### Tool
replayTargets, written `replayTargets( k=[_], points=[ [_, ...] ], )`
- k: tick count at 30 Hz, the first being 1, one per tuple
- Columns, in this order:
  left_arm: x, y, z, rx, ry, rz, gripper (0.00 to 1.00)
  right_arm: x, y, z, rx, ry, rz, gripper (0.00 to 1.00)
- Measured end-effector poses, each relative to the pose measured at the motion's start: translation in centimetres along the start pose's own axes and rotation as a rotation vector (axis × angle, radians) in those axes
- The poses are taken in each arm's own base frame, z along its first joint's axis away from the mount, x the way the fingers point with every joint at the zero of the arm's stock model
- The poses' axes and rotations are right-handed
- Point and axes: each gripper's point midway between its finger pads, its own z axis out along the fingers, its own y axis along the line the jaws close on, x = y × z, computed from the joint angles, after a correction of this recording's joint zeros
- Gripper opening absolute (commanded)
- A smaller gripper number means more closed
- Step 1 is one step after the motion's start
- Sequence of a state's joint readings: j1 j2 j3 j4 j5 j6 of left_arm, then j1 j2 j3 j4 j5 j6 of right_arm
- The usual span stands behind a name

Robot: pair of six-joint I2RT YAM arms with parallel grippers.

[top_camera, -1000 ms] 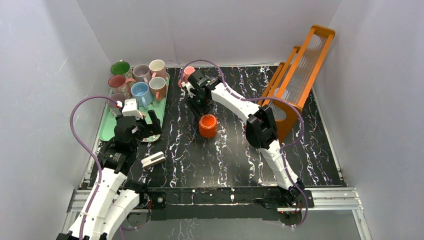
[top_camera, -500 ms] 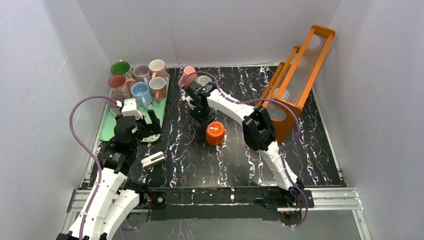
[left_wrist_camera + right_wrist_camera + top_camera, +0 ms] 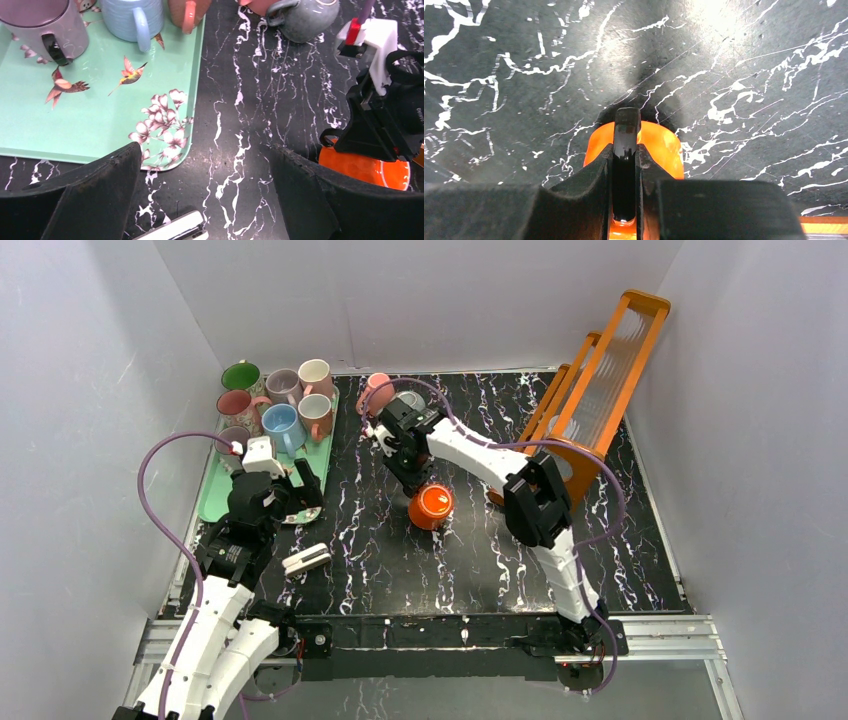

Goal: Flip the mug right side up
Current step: Turn over the cup at the center of the board.

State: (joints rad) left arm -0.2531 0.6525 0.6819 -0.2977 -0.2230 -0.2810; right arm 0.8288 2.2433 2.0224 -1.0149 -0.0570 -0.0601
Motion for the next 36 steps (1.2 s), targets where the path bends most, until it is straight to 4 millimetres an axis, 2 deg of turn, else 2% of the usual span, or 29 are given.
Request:
replayTargets(
  k=[4,8,11,17,19,23,27,32,36],
  points=[
    [-0.2,-0.9,0.0,0.046,-0.005,-0.004,0.92,-1.1,0.9,-2.3,-0.038,-0.097,-0.024,0.01],
    [-0.7,-2.5,0.0,0.133,-0.018,-0.017,0.87,-1.3,1.8,-4.4,-0.069,-0.184,-0.054,0.01],
    [-0.8,-4.3,0.0,0.228,-0.012,-0.026,0.81,-1.2,2.5,-5.8,-0.093,-0.254,-0.077,0.01],
    [-0.5,-8.8,-0.6,0.476,0.031,-0.044,0.77,-1.3,4.5,-8.4,-0.178,-0.402,-0.133,0.01],
    [-0.5,-10.4,-1.3,0.578,0.041,-0.055,0.76,-1.3,5.5,-9.9,-0.222,-0.465,-0.159,0.01],
    [-0.8,-13.4,-3.2,0.779,0.048,-0.081,0.66,-1.7,7.2,-12.7,-0.294,-0.566,-0.189,0.01],
    [-2.0,-15.7,-5.5,0.959,0.030,-0.132,0.60,-1.5,9.4,-15.8,-0.397,-0.681,-0.210,0.01],
    [-4.0,-17.5,-8.3,1.122,-0.002,-0.196,0.55,-1.0,11.5,-19.2,-0.507,-0.784,-0.228,0.01],
    [-4.8,-17.9,-9.5,1.181,-0.014,-0.210,0.52,-1.0,12.8,-21.6,-0.572,-0.854,-0.244,0.01]
  ],
)
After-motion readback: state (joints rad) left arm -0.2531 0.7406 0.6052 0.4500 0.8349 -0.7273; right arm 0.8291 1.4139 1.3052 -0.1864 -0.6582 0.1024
